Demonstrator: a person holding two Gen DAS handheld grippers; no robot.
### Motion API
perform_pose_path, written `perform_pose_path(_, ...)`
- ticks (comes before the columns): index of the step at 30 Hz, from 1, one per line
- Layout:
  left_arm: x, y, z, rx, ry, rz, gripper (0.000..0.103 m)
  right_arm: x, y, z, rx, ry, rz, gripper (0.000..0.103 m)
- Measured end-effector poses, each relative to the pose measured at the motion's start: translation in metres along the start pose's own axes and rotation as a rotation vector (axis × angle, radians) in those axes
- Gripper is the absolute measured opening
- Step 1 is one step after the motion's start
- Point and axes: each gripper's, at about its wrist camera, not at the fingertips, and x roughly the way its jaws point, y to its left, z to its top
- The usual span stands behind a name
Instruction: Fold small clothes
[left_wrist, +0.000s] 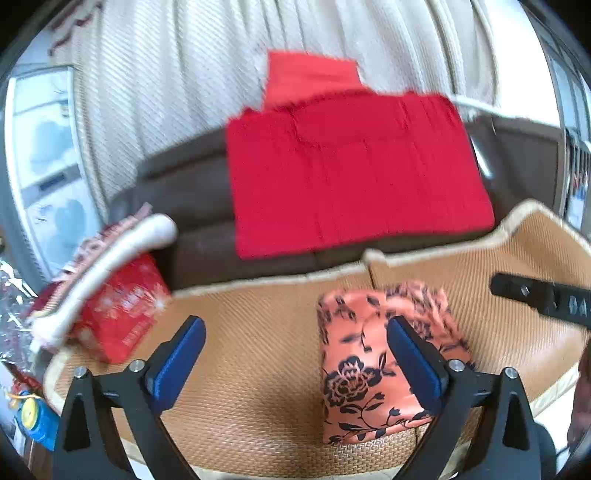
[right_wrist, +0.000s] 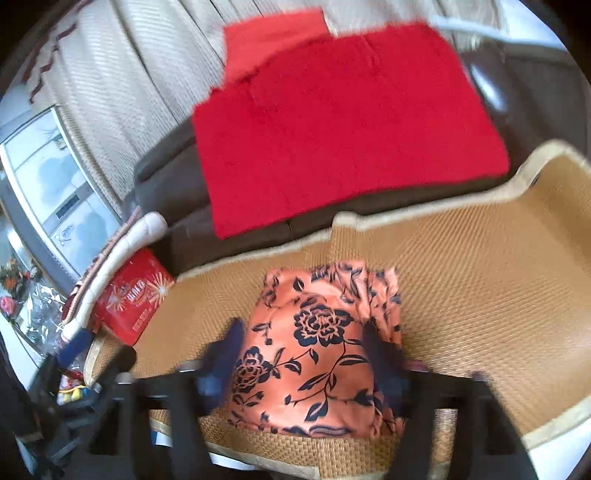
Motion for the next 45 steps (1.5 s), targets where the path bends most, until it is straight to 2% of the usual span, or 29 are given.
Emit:
perform_pose_path(3, -0.039, 0.004, 0.005, -0.01, -0.076, 0.052, 0.103, -0.042, 0.016, -0.005, -0.06, -0.061, -0.027, 0.074)
perform_pose_path(6, -0.072, 0.008, 0.011, -0.019, -0.117, 0.045, 0.103, -0.077, 0.03, -0.012, -0.107, -0.097, -0.062, 0.074)
perform_pose_path(13, -0.128, 0.021, 0.017, -0.059, -0.172, 0.075, 0.103, -0.143, 0.046, -0.029, -0.158, -0.141, -0.093, 0.074)
perform_pose_path(21, -0.169, 0.042, 0.024, -0.138, -0.204, 0.114, 0.103, -0.194, 0.071, -0.038, -0.217, -0.194, -0.078, 0.074)
perform_pose_path(25, -0.183, 0.046, 0.027, -0.138, -0.224, 0.142, 0.103, -0.207, 0.079, -0.04, -0.236, -0.203, -0.072, 0.074)
perform_pose_path(33, -0.202, 0.047, 0.03, -0.127, -0.246, 0.127, 0.103, -0.225, 0.095, -0.043, -0.267, -0.246, -0.078, 0.074)
perform_pose_path(45, -0.219, 0.052, 0.032, -0.13, -0.284, 0.14, 0.103, -0.219, 0.102, -0.048, -0.296, -0.259, -0.119, 0.074)
